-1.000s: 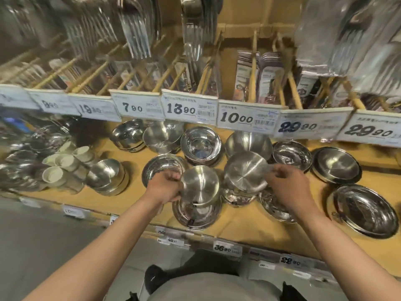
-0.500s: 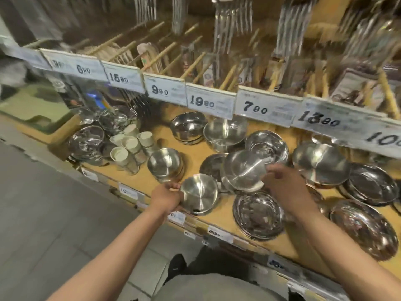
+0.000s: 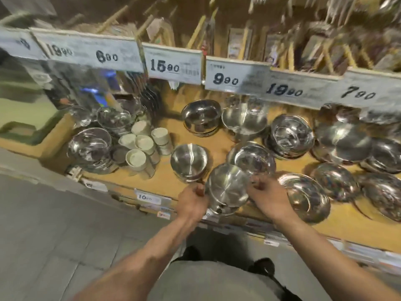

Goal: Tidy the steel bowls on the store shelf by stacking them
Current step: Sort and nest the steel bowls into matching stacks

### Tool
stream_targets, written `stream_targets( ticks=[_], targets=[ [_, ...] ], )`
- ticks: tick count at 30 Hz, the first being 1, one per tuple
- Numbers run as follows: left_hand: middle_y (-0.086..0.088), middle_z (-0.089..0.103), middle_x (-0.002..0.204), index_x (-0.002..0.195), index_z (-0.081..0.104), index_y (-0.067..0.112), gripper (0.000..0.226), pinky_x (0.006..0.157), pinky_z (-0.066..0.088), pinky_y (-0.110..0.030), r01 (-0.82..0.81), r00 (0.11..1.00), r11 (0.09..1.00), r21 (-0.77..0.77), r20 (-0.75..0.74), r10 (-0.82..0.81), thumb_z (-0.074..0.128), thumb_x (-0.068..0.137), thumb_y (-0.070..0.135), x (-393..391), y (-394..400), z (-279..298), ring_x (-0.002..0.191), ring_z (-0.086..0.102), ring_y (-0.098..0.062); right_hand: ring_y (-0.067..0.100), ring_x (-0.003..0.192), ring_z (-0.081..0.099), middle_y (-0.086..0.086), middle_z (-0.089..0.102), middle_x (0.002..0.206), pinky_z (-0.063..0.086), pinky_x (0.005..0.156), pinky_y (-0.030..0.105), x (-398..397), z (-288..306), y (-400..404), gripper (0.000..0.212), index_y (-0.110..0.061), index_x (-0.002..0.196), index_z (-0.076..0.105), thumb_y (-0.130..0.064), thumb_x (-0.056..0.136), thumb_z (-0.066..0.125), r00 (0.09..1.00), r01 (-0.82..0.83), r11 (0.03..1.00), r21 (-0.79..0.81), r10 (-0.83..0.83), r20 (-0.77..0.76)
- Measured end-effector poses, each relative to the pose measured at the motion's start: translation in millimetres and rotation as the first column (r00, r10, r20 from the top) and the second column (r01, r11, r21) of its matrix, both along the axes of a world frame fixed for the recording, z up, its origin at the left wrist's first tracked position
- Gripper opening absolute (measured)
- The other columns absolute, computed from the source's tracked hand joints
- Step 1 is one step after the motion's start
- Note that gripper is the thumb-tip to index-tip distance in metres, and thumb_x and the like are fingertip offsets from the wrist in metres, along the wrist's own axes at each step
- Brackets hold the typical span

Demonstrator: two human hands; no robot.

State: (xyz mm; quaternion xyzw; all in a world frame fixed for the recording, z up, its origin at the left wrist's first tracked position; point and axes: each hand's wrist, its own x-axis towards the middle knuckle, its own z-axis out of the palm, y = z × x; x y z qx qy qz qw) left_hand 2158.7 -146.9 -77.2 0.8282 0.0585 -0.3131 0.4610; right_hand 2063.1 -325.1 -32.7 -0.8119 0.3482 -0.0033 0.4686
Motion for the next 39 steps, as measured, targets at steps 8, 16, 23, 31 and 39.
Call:
stream_targets(
  ticks=[8,16,23,31,39],
  targets=[
    [0.004,0.076,0.073,0.092,0.069,0.010,0.011,0.053,0.053,-0.016,-0.001,0.986,0.966,-0.258,-0.162,-0.042,0.066,0.093,-0.001,11.8,13.6,2.2,0.058,0.070,-0.006,-0.001,0.045,0.061,-0.006,0.072,0.061,0.043,0.047,0.010,-0.3,-10.1,21.4,0.013,-0.013,0.080,0.072,-0.013,0.092,0.067,0.990,0.135,0.989,0.059,-0.136,0.027],
    [-0.014,0.077,0.095,0.082,0.072,0.015,0.021,0.091,0.059,-0.048,-0.041,0.993,0.989,-0.143,-0.115,0.024,0.057,0.097,0.017,17.3,14.2,13.6,0.092,0.074,-0.030,0.005,0.050,0.060,0.000,0.074,0.071,0.045,0.055,0.017,4.6,-12.1,18.3,0.010,-0.018,0.082,0.073,-0.014,0.090,0.067,0.998,0.061,0.998,-0.015,-0.061,-0.019],
    [-0.009,0.079,0.093,0.098,0.074,0.006,0.033,0.089,0.060,-0.043,-0.037,0.994,0.976,-0.213,-0.108,0.014,0.058,0.099,0.035,18.7,12.6,15.0,0.086,0.077,-0.024,0.003,0.063,0.062,-0.007,0.074,0.081,0.039,0.057,0.014,4.6,-18.1,18.3,0.012,-0.025,0.089,0.075,-0.022,0.094,0.065,1.000,0.012,0.999,-0.040,-0.012,-0.010],
    [-0.009,0.078,0.092,0.096,0.072,0.004,0.032,0.077,0.062,-0.031,-0.058,0.986,0.955,-0.291,-0.165,0.009,0.063,0.097,0.034,16.4,11.9,14.4,0.085,0.077,-0.019,0.015,0.072,0.076,0.001,0.078,0.088,0.060,0.061,0.023,-5.2,-31.9,28.0,0.020,-0.024,0.106,0.077,-0.035,0.095,0.065,0.981,0.181,0.950,0.254,-0.194,0.025],
    [-0.011,0.074,0.085,0.091,0.070,0.010,0.013,0.058,0.059,-0.026,-0.049,0.993,0.957,-0.287,-0.114,0.017,0.064,0.098,0.020,17.9,9.1,16.8,0.064,0.072,-0.019,0.004,0.057,0.069,-0.003,0.075,0.081,0.052,0.049,0.015,-8.7,-23.3,31.7,0.017,-0.020,0.108,0.073,-0.024,0.092,0.071,0.979,0.182,0.973,0.142,-0.193,0.068]
  ],
)
